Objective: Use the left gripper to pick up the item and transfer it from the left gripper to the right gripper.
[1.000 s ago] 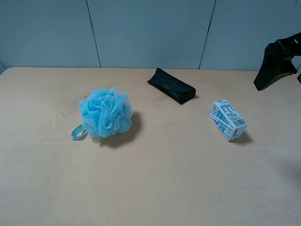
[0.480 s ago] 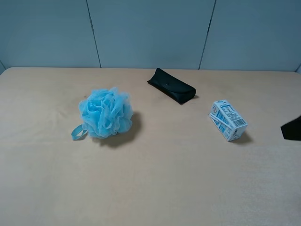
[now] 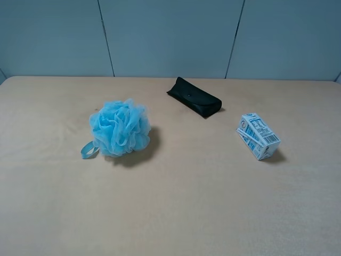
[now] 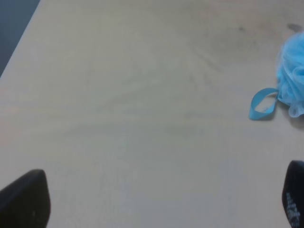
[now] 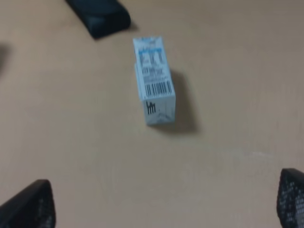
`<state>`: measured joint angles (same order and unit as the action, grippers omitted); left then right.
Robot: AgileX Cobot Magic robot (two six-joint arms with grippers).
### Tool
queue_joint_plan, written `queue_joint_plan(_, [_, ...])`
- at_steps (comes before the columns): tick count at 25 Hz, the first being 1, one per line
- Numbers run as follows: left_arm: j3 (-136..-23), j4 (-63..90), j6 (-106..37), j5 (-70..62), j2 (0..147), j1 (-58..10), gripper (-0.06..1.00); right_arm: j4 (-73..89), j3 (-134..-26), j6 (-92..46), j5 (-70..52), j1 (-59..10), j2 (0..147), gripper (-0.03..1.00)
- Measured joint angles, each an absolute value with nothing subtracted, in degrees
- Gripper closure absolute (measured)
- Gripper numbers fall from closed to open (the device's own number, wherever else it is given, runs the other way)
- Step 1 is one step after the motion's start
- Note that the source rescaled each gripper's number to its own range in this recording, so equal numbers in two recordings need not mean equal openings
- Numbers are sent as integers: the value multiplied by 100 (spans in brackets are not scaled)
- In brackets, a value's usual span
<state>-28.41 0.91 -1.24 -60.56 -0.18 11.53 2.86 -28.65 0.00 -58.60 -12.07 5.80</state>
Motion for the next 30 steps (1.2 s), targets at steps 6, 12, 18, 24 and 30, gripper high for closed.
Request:
queue_joint_plan(6, [-2841, 91, -124, -6056, -18, 1153, -3, 248, -2843, 0, -5860, -1207, -19, -3])
queue_joint_plan(12, [-2841, 91, -124, -6056, -18, 1153, -3, 248, -2843, 0, -5860, -1207, -18, -3])
queue_joint_plan(18, [-2841, 91, -124, -6056, -18, 1153, -3, 248, -2843, 0, -5860, -775, -18, -3])
queue_joint_plan(24, [-2841, 91, -124, -6056, -18, 1153, -3, 248, -2843, 0, -5860, 403, -18, -3])
queue_joint_plan(30, [-2841, 91, -124, -6056, -18, 1153, -3, 248, -2843, 0, -5860, 708, -18, -3])
